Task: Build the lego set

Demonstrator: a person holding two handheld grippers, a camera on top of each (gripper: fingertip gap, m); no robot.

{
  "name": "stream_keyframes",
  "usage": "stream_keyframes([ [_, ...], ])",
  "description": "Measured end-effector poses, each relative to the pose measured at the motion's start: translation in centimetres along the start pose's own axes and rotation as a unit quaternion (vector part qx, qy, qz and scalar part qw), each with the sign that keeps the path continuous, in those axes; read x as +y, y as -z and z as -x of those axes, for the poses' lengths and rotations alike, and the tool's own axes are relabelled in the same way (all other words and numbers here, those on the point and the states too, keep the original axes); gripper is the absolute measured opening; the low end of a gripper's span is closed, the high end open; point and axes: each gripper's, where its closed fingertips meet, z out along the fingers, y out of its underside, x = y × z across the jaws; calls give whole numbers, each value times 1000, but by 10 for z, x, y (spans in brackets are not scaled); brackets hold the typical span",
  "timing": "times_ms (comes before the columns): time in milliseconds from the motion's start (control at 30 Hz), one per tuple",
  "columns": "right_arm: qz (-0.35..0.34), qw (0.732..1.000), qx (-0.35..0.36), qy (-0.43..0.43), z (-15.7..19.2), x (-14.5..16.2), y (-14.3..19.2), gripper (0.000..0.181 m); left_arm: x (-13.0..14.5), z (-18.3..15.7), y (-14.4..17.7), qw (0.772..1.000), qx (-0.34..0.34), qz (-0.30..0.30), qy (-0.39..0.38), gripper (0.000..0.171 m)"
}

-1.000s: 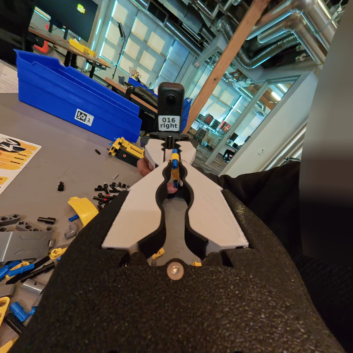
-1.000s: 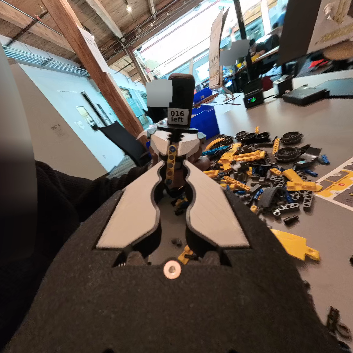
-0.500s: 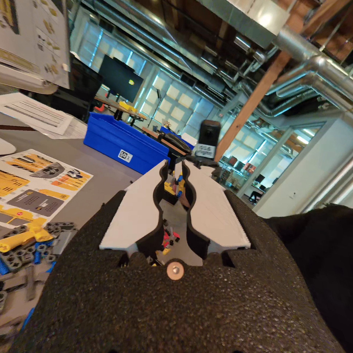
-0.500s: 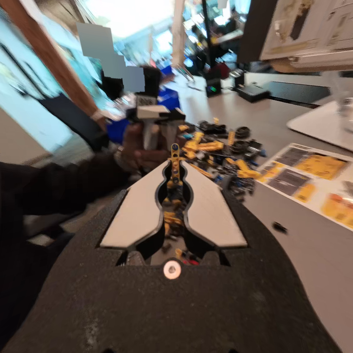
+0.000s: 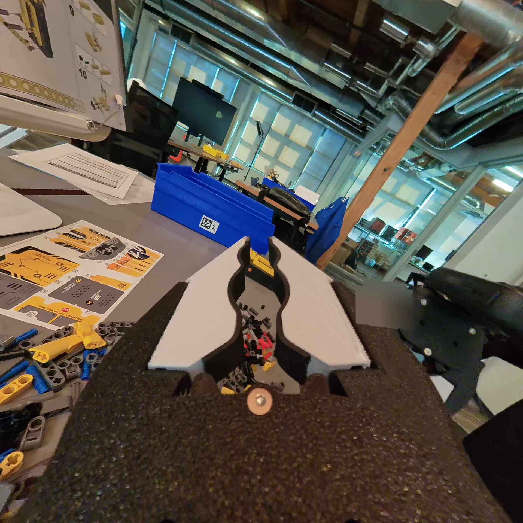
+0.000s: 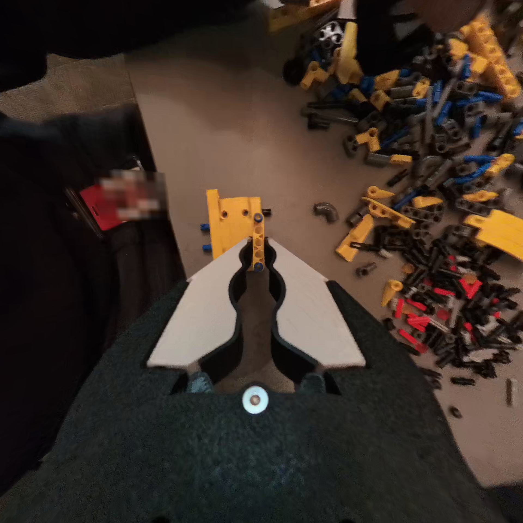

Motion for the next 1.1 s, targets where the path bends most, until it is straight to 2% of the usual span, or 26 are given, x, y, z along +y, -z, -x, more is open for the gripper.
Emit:
stream_keyframes([
  [100, 10, 1000, -25, -2, 13, -2, -6, 7, 0, -2, -1, 1000, 8, -1, 11, 12],
  [233, 27, 1000, -13, 5, 9, 0, -8, 7, -2, -8, -2, 1000, 20, -5, 23, 12],
  [567, 15, 999, -34, -12, 13, -5, -10, 7, -6, -13, -2, 999, 28, -9, 24, 12],
  [800, 20, 999, -32, 0, 16, -6, -12, 8, -8, -20, -1, 999, 34, -10, -1, 5],
  [1100, 22, 999, -43, -1, 16, -7, -12, 7, -2, -27, -4, 999, 43, 8, -11, 5],
])
